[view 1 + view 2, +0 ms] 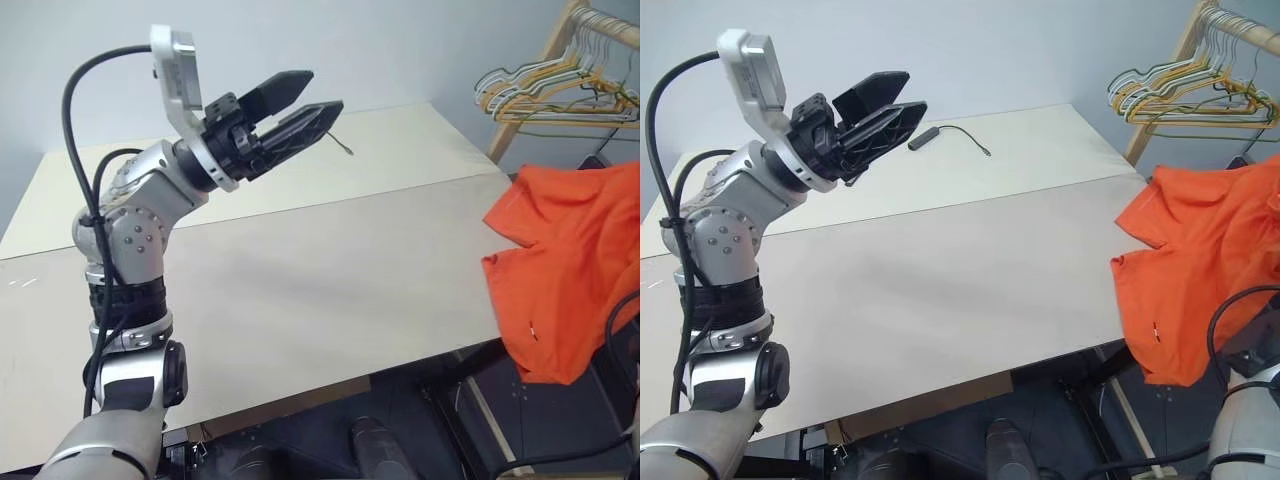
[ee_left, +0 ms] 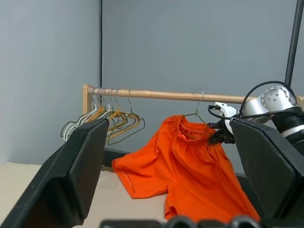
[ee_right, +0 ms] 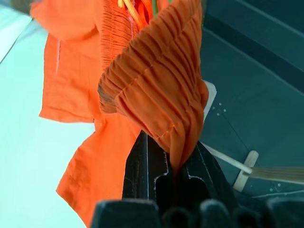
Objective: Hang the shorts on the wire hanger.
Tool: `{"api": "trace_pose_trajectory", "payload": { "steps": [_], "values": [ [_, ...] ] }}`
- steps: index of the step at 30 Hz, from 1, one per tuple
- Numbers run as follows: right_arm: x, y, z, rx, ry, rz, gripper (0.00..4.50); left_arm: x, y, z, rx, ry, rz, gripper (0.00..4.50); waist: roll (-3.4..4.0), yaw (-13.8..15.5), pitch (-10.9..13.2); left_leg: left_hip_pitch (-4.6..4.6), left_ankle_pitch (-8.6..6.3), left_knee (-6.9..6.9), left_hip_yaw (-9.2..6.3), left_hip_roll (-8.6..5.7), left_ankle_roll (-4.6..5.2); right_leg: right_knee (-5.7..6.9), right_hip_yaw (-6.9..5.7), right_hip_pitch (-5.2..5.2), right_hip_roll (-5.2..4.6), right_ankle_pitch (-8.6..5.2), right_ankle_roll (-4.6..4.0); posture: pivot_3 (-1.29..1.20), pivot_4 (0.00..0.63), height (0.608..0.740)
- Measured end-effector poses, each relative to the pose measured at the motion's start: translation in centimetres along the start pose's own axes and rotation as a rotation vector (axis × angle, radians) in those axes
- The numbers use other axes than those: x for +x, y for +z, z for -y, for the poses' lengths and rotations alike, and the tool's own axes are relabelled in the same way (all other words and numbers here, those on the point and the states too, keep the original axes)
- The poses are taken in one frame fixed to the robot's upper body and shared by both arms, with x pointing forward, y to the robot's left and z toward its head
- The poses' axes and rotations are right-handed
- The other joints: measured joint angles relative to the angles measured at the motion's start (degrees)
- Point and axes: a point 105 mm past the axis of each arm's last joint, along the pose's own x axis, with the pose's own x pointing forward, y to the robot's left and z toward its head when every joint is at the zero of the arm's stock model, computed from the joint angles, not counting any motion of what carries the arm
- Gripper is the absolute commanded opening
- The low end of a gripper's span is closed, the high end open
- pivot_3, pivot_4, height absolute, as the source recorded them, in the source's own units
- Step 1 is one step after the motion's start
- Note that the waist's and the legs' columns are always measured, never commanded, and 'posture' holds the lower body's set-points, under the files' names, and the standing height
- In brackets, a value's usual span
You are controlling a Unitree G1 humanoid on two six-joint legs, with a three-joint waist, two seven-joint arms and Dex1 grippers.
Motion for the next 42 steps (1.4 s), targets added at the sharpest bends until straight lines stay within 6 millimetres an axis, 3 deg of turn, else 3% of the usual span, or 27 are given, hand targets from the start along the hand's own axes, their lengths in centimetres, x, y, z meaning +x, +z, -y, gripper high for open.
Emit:
{"api": "trace_pose_trajectory", "payload": {
  "steps": [7, 15, 18, 28, 32, 36, 42],
  "values": [
    [1.2, 0.1, 2.1, 0.073, -0.080, -0.014, 0.00, 0.0, 0.2, 0.2, 0.011, -0.001, 0.000, 4.45, 0.13, -0.08, -0.01, 0.02, 0.00, -0.02, 0.04, 0.00, -0.01, -0.01, 0.02, 0.00, 0.00, 0.00, 0.00, -0.25, 0.091, 0.740],
    [1.5, -0.1, 2.9, 0.112, -0.110, -0.021, 0.00, -0.1, 0.2, 0.2, 0.010, -0.003, -0.002, 4.45, 0.15, -0.04, -0.02, 0.02, 0.00, -0.02, 0.03, -0.01, -0.01, -0.02, 0.02, 0.02, 0.00, 0.00, 0.01, -0.25, 0.085, 0.740],
    [1.6, -0.2, 2.8, 0.121, -0.102, -0.027, 0.85, -0.3, -0.1, 0.2, 0.002, 0.002, -0.005, 4.50, 0.15, -0.08, -0.02, 0.02, 0.01, -0.02, 0.04, -0.01, -0.01, -0.03, 0.02, 0.03, 0.00, 0.00, 0.01, -0.25, 0.084, 0.740],
    [1.4, 0.0, 2.0, 0.028, -0.152, 0.042, 4.34, -0.5, -0.1, 0.2, -0.003, 0.000, -0.008, 4.50, 0.23, -0.18, -0.07, 0.05, 0.02, -0.01, 0.05, 0.00, -0.03, 0.03, 0.05, 0.01, 0.01, 0.01, 0.03, -0.24, 0.080, 0.740],
    [0.4, 1.4, 1.8, -0.037, -0.215, 0.190, 4.47, -0.7, -0.1, 0.2, 0.001, 0.003, -0.013, 4.50, 0.26, -0.17, -0.09, 0.04, 0.02, 0.01, 0.06, -0.01, -0.03, 0.04, 0.06, 0.01, 0.00, 0.01, 0.04, -0.24, 0.080, 0.740],
    [-1.3, 3.7, 1.2, -0.194, -0.301, 0.464, 4.47, -0.8, 0.0, 0.2, -0.001, -0.001, -0.013, 4.50, 0.28, -0.15, -0.10, 0.05, 0.03, 0.02, 0.05, -0.01, -0.06, 0.06, 0.06, 0.00, 0.01, 0.01, 0.06, -0.24, 0.078, 0.740],
    [-5.0, 5.1, -1.5, -0.383, -0.315, 0.900, 4.47, -0.9, 0.0, 0.3, 0.002, -0.008, -0.017, 4.50, 0.30, -0.18, -0.11, 0.11, 0.06, 0.04, 0.08, -0.01, -0.09, 0.13, 0.11, 0.01, 0.01, 0.01, 0.06, -0.23, 0.075, 0.740]
  ]
}}
